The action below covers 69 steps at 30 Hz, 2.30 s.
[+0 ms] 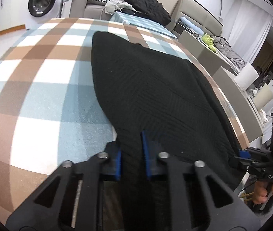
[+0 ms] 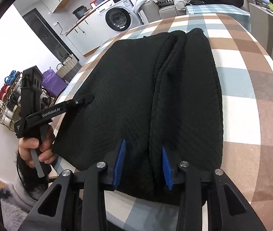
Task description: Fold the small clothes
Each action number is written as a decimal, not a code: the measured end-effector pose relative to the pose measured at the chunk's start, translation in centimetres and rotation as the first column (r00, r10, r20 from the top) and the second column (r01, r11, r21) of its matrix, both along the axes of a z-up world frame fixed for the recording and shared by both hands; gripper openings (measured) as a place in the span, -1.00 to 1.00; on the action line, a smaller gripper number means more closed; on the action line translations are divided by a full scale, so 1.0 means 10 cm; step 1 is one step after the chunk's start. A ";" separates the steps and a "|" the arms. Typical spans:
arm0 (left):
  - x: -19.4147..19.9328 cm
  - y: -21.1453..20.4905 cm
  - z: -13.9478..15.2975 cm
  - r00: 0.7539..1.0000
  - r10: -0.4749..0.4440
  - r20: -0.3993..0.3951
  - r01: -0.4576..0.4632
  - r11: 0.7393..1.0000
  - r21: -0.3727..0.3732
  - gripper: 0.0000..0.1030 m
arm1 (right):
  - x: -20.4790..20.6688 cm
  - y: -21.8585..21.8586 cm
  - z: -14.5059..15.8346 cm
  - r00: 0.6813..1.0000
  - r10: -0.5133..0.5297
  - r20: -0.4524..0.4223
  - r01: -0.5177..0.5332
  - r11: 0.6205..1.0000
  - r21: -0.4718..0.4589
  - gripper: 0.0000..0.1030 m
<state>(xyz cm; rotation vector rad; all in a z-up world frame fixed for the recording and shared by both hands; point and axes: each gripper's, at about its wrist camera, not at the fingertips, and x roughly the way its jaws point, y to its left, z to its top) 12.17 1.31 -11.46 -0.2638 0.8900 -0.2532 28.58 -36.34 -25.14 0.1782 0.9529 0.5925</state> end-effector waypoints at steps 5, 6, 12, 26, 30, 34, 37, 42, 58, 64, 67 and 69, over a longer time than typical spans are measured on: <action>0.01 0.14 -0.01 1.000 0.005 0.007 -0.005 1.000 -0.016 -0.83 | 0.02 0.12 -0.02 1.000 0.015 0.016 -0.015 1.000 -0.007 -0.18; 0.01 0.17 -0.01 1.000 0.006 0.007 -0.006 1.000 -0.012 -0.83 | 0.02 0.15 -0.02 1.000 0.020 0.021 -0.020 1.000 -0.008 -0.18; -0.06 0.53 0.03 0.999 0.051 0.016 -0.051 0.999 -0.008 -0.84 | 0.01 0.45 -0.03 0.996 0.092 0.018 -0.092 0.996 -0.001 -0.18; -0.21 0.75 0.17 0.996 0.094 0.006 -0.094 0.992 0.080 -0.14 | 0.79 0.46 0.02 0.999 -0.036 -0.004 0.036 0.996 0.078 -0.19; -0.29 0.75 0.29 0.994 0.092 0.051 -0.096 0.992 0.085 0.12 | 1.01 0.46 0.06 0.994 -0.112 0.002 0.112 0.993 0.046 -0.19; -0.32 0.76 0.35 0.994 0.095 0.059 -0.099 0.992 0.076 0.12 | 0.95 0.40 0.09 0.990 -0.128 0.050 0.131 0.990 -0.051 -0.47; -0.31 0.77 0.34 0.994 0.098 0.049 -0.101 0.993 0.063 0.12 | 0.84 0.40 0.08 0.990 -0.119 0.074 0.125 0.988 -0.092 -0.66; -0.33 0.73 0.35 0.995 0.084 0.051 -0.087 0.995 0.057 0.12 | 0.95 0.31 0.04 0.995 -0.085 -0.046 0.089 0.990 0.108 -0.57; -0.32 0.67 0.32 0.997 0.067 0.042 -0.070 0.996 0.055 0.12 | 1.25 0.59 0.02 0.996 -0.031 -0.078 0.043 0.987 0.154 -0.34; -0.31 0.64 0.30 0.998 0.057 0.038 -0.059 0.997 0.059 0.12 | 1.16 0.66 0.03 0.999 -0.024 -0.039 0.028 0.994 0.103 -0.28; -0.29 0.62 0.26 0.998 0.053 0.025 -0.055 0.997 0.063 0.12 | 1.14 0.73 0.04 1.000 -0.028 -0.008 0.028 0.998 0.061 -0.31; -0.28 0.62 0.25 0.999 0.050 0.020 -0.052 0.997 0.064 0.12 | 1.14 0.74 0.05 0.999 -0.031 -0.009 0.032 0.999 0.037 -0.40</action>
